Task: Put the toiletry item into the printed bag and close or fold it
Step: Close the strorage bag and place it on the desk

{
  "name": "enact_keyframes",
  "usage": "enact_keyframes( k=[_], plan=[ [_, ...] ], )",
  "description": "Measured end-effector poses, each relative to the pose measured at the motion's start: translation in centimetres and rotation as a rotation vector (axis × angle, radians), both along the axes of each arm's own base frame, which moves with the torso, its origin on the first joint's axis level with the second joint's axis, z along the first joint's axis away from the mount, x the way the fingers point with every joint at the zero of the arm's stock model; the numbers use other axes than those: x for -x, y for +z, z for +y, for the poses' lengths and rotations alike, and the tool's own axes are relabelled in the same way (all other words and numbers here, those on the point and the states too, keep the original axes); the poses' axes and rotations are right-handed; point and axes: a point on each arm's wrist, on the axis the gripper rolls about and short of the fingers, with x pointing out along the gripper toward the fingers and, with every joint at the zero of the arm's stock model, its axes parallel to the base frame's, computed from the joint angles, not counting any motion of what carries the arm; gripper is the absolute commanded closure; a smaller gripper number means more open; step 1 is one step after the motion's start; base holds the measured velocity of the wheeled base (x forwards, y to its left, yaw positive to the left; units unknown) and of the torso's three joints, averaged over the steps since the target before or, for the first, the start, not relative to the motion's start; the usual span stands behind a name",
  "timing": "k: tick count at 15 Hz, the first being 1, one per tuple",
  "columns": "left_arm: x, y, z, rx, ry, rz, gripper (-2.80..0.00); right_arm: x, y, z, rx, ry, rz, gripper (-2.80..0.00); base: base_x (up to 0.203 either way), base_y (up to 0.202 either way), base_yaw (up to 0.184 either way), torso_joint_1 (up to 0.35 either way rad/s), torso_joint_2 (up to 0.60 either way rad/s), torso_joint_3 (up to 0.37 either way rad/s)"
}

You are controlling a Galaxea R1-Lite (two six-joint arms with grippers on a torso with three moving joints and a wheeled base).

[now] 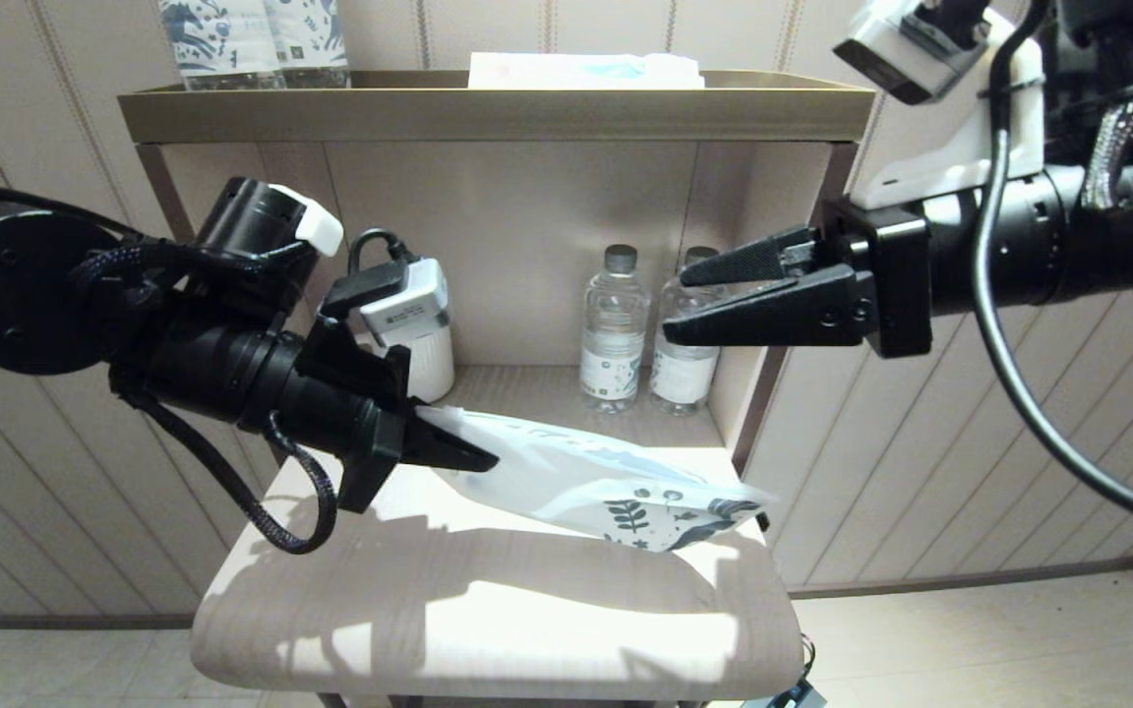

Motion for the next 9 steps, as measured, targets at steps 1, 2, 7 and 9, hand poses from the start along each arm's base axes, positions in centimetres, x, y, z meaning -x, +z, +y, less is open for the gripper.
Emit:
enact_keyframes(
  k=[1,2,7,9],
  plan=[
    [-0.1,0.4,-0.7,-0.003,-0.018,0.002,0.0,-0.1,0.8,0.8,0.008,0.011,-0.01,-2.8,0.0,0.0,0.0,0.0,0.0,0.0],
    [-0.3,0.6,-1.4,-0.006,-0.032,-0.004,0.0,-0.4,1.4,1.6,0.026,0.02,-0.019,-2.8,0.0,0.0,0.0,0.0,0.0,0.0],
    [-1.7,0.1,-3.1,-0.031,-0.042,0.005,0.0,-1.5,-0.6,5.9,0.199,0.077,-0.038,-2.8,0.0,0.0,0.0,0.0,0.0,0.0],
    [-2.1,-0.5,-3.4,-0.036,-0.043,0.016,0.0,-1.9,-1.3,6.4,0.217,0.089,-0.034,-2.8,0.0,0.0,0.0,0.0,0.0,0.0]
  ],
)
